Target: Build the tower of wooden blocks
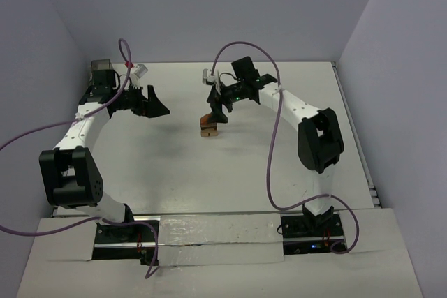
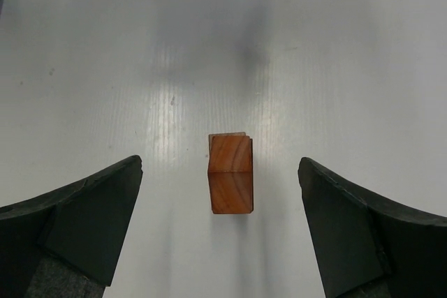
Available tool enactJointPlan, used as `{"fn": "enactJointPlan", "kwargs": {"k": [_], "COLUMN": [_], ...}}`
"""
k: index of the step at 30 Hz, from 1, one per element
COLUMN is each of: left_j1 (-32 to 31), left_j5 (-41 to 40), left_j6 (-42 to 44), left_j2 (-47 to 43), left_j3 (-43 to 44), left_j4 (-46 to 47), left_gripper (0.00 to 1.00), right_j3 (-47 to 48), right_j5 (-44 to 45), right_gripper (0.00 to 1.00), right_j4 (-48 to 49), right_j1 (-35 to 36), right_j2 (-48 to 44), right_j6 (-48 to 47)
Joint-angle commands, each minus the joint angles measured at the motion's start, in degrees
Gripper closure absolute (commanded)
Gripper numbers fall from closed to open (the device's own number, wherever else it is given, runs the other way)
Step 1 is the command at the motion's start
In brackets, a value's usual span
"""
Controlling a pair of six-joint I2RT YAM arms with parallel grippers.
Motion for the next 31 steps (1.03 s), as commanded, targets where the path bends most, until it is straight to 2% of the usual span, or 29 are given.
{"fn": "enactJointPlan", "kwargs": {"k": [1,8,15,19,25,31], "left_j1": [0.32,0.32,0.32,0.32,0.32,0.32], "left_j5": [-10.15,-14.19,-14.61,-18.68,-22.66,-23.32], "left_j6": [-4.69,0.21,1.39,1.67,2.47,2.91], "left_j2": [1.28,4.08,-0.10,-4.53,-10.36,-14.05], "left_j3": [5.97,10.20,7.54,3.96,-1.41,-3.15], "left_j4": [-2.35,-10.91,-9.36,-7.77,-6.63,-6.94], "left_gripper": [0.01,0.01,0.01,0.01,0.01,0.01], "right_j3": [3.40,-5.73,-18.35,-26.19,-39.42,-43.43], "right_j5": [6.50,18.35,26.06,34.30,35.34,34.82], "right_gripper": [0.00,0.00,0.00,0.00,0.00,0.00], "right_j4": [4.92,5.98,5.09,3.36,8.46,10.54], "right_j1": [-0.45,-7.15,-18.12,-24.50,-27.50,-27.46], "right_j2": [-11.37,-22.10,-32.60,-37.33,-47.27,-49.77], "right_j6": [12.74,24.60,33.98,37.09,39.76,42.64]}}
